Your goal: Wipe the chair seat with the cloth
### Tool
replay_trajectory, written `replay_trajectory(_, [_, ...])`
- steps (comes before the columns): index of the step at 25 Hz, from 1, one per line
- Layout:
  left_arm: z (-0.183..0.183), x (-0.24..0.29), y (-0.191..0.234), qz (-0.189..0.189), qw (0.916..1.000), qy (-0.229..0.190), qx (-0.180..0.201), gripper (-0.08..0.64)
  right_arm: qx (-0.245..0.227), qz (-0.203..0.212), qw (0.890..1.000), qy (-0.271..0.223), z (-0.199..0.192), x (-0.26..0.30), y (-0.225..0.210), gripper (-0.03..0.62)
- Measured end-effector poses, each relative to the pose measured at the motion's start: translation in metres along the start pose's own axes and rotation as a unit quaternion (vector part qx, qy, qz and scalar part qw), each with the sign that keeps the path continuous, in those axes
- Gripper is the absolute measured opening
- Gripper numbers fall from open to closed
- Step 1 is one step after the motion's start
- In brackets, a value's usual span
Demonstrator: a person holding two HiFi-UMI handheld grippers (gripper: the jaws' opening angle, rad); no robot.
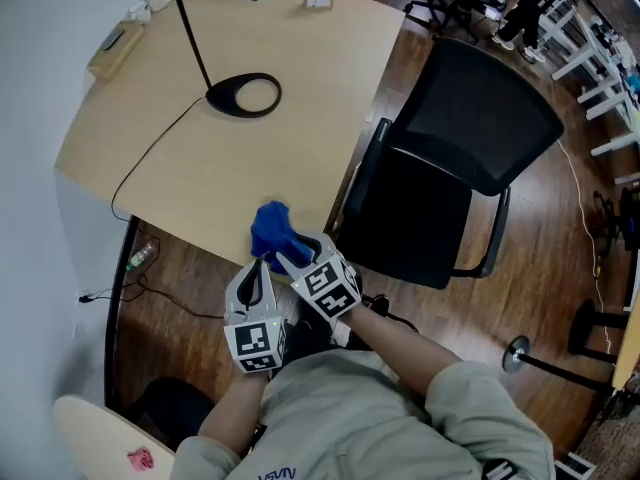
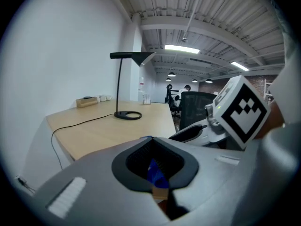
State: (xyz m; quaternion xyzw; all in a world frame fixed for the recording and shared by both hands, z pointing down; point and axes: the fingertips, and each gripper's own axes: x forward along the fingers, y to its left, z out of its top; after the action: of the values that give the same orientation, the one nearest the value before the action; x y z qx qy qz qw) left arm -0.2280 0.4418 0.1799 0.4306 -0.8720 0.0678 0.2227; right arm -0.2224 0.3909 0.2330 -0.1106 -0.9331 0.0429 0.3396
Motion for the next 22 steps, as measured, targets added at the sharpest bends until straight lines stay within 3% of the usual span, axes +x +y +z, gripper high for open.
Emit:
replay_trajectory(4, [0.026,0.015,-0.052,-0.072,0.997,-0.017,0.023,0.004,0.005,-0.047,0.998,-0.051,0.009,-0.069,-0.021,0.144])
replay_trajectory(8, [0.058,0.018,-0.132,-0.161,0.9846,-0.042,0.055,0.005,0.026,-0.137,0.985,-0.102,-0.002,-0.163,-0.054,0.067])
replay_trajectory(14, [0.084,-0.005,-0.262,-0.276,0.9538,-0.061,0.102,0.003,0.096,-0.272,0.943,-0.167,-0.049,-0.314,-0.095,0.002])
replay_trajectory(18, [0.081,-0.039,-0.332,-0.317,0.9398,-0.065,0.11,0.002,0.127,-0.311,0.92,-0.202,-0.08,-0.402,-0.09,0.002])
replay_trajectory(22, [0.072,-0.083,-0.393,-0.337,0.9314,-0.074,0.116,0.003,0.138,-0.326,0.907,-0.23,-0.109,-0.47,-0.074,0.002])
